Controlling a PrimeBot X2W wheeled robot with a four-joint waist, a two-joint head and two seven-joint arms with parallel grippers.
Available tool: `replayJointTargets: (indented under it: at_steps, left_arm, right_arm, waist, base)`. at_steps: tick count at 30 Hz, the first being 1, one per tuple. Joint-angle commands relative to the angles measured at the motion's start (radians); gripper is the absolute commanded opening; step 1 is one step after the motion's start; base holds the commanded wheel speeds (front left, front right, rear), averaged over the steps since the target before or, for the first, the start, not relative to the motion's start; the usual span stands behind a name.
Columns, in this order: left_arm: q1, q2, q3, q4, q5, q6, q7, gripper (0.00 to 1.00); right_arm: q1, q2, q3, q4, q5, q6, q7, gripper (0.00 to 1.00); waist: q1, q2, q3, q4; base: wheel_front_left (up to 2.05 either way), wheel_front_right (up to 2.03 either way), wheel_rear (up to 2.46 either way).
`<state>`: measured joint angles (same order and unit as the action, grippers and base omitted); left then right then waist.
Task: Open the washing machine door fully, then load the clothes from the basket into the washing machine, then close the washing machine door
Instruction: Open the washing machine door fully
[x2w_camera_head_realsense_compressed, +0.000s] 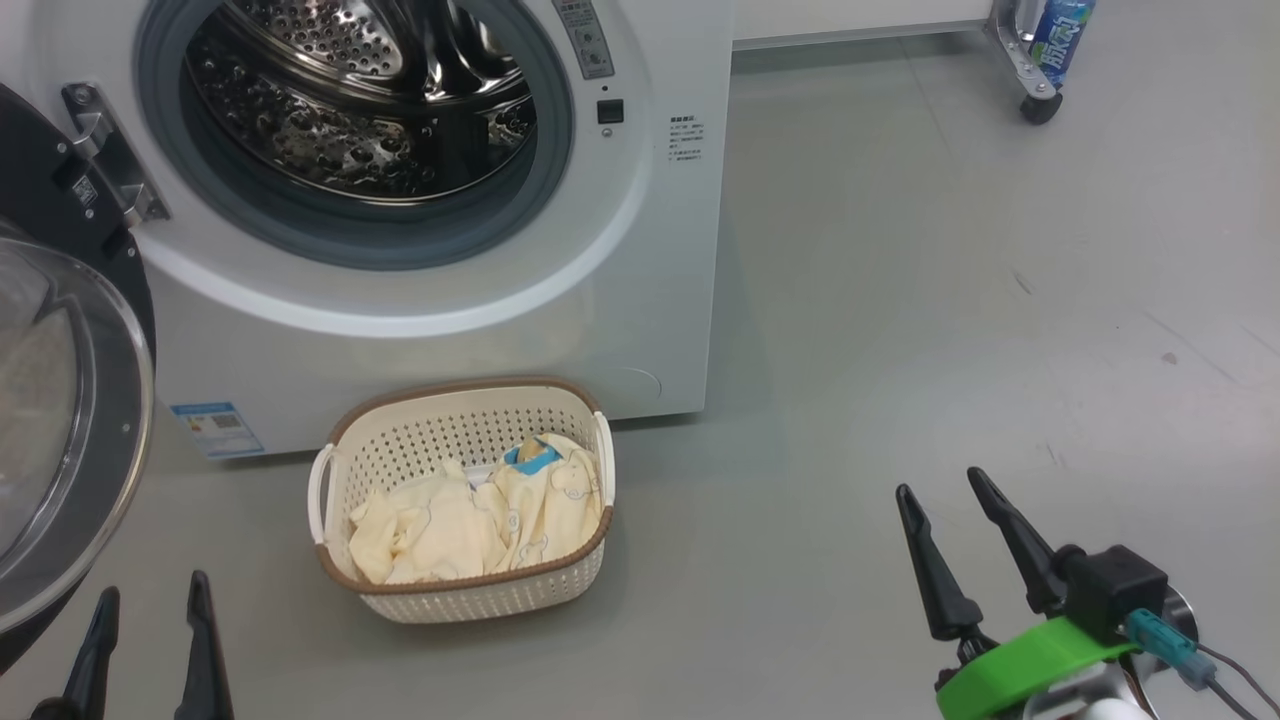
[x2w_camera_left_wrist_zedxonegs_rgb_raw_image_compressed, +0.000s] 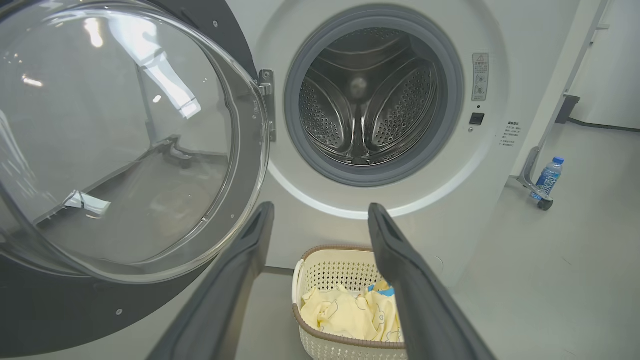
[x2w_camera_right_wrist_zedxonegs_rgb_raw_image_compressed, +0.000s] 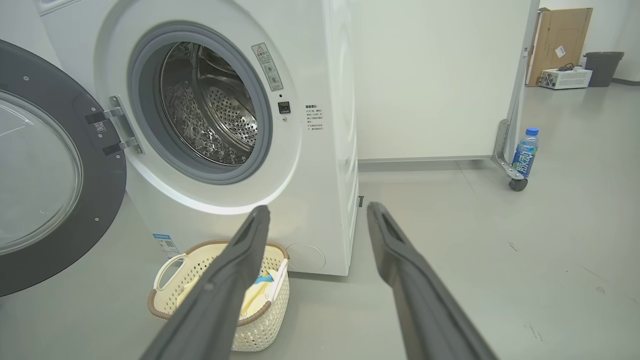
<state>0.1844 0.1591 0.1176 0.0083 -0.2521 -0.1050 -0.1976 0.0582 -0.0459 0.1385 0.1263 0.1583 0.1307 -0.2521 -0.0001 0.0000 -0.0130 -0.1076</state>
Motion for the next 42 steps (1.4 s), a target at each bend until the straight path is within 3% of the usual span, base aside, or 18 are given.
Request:
replayJointTargets:
  at_steps: [1, 42]
  left_arm:
    - [-0.028, 0.023, 0.033, -0.028, 0.01, 0.003, -0.013, 1.0]
    - [-0.016, 0.038, 0.01, -0.019, -0.009, 0.029, -0.031, 1.0]
  right_arm:
    - [-0.017, -0.004, 0.015, -0.038, 0.001, 0.0, -0.01, 1.0]
    - [-0.014, -0.004, -0.011, -0.032, -0.014, 0.0, -0.01, 1.0]
  waist:
    - [0.0001, 0.0, -0.001, 0.0]
    - [0.0001, 0.0, 0.017, 0.025]
  base:
    - [0.0, 0.0, 0.0]
    - [0.0, 0.0, 0.0]
